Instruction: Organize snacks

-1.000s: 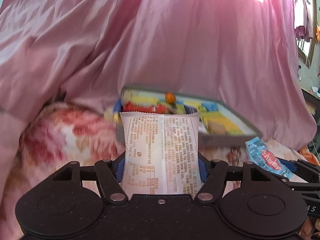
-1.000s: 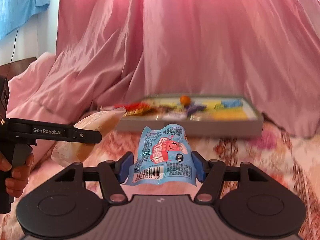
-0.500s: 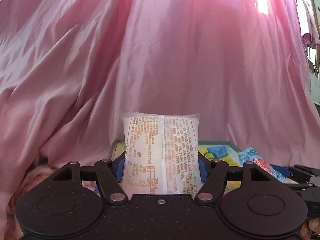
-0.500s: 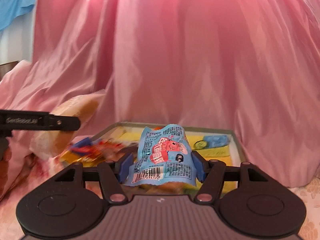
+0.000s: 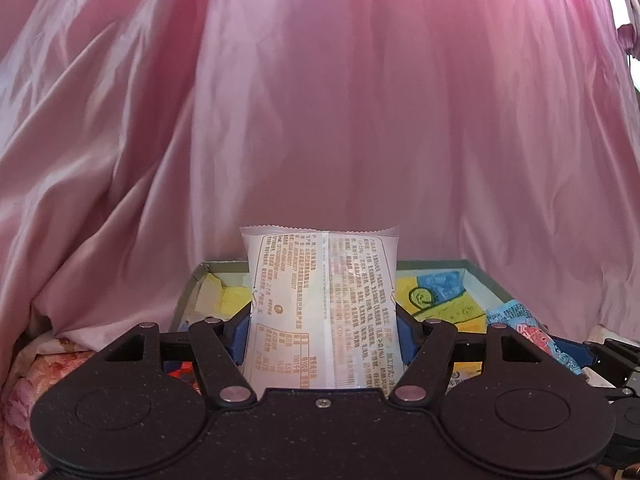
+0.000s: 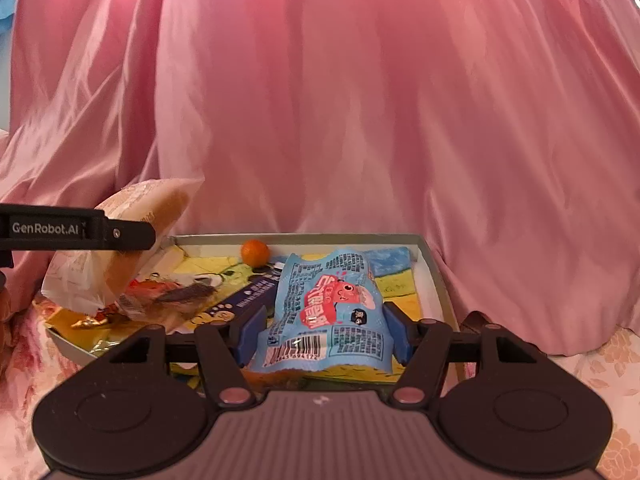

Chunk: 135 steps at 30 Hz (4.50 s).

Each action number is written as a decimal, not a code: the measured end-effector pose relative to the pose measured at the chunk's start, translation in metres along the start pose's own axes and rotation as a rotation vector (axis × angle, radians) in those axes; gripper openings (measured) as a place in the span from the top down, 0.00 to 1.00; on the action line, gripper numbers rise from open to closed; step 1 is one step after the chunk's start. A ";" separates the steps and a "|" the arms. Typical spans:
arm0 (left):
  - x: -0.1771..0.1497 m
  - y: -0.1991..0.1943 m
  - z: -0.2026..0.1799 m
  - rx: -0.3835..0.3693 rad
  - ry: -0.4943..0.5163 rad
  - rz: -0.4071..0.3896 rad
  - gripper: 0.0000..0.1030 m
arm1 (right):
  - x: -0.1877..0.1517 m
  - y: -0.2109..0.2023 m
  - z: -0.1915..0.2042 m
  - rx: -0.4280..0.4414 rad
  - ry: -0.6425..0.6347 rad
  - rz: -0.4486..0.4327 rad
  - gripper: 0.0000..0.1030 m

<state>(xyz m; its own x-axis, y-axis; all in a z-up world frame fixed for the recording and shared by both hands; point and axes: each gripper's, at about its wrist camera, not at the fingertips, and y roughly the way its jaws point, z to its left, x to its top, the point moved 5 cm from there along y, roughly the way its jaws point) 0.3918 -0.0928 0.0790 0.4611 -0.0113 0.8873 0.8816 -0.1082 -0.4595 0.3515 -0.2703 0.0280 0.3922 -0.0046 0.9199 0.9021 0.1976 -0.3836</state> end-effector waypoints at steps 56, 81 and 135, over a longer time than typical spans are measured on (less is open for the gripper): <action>-0.017 -0.012 -0.006 0.072 0.060 -0.067 0.01 | -0.004 -0.002 -0.007 -0.055 0.065 -0.058 0.03; -0.025 -0.077 0.030 0.143 -0.052 -0.209 0.01 | 0.006 -0.059 0.004 -0.136 0.078 -0.181 0.00; -0.150 -0.220 0.087 0.235 -0.189 -0.122 0.01 | -0.073 -0.183 0.085 -0.025 0.019 -0.203 0.00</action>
<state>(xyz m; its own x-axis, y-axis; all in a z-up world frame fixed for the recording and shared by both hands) 0.1381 0.0192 0.0438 0.3422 0.1752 0.9232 0.9203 0.1356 -0.3669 0.1426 -0.2232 0.0374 0.2046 -0.0601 0.9770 0.9671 0.1663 -0.1923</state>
